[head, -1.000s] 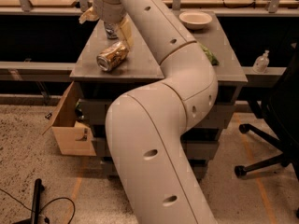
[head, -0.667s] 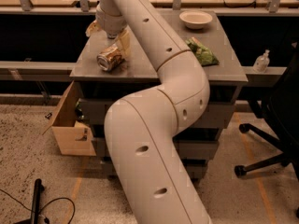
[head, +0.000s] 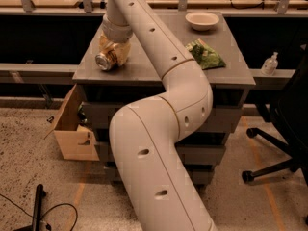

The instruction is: Place orange can into paper bowl

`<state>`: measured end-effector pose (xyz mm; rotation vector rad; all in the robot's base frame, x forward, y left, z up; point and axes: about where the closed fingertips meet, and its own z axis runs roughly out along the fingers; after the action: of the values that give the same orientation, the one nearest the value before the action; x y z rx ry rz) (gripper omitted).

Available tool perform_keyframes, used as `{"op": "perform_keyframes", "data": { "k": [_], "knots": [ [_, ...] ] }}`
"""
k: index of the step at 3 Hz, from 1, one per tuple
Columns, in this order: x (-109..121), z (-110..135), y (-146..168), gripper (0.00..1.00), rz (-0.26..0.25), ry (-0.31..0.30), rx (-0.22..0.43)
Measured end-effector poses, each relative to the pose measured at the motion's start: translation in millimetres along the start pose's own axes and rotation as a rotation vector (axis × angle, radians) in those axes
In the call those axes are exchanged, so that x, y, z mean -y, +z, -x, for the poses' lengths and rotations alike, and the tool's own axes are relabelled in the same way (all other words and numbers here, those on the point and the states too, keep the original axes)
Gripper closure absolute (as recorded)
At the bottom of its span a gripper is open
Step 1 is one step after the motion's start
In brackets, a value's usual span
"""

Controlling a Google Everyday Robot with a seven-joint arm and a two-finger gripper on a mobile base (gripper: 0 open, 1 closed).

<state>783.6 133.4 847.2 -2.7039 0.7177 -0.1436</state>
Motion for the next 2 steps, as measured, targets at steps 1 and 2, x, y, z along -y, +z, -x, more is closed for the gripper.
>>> {"op": "perform_keyframes", "data": {
  "k": [1, 2],
  "knots": [
    [0, 0, 0, 0.7, 0.0, 0.0, 0.0],
    [-9, -37, -64, 0.94, -0.188, 0.144, -0.045]
  ]
}}
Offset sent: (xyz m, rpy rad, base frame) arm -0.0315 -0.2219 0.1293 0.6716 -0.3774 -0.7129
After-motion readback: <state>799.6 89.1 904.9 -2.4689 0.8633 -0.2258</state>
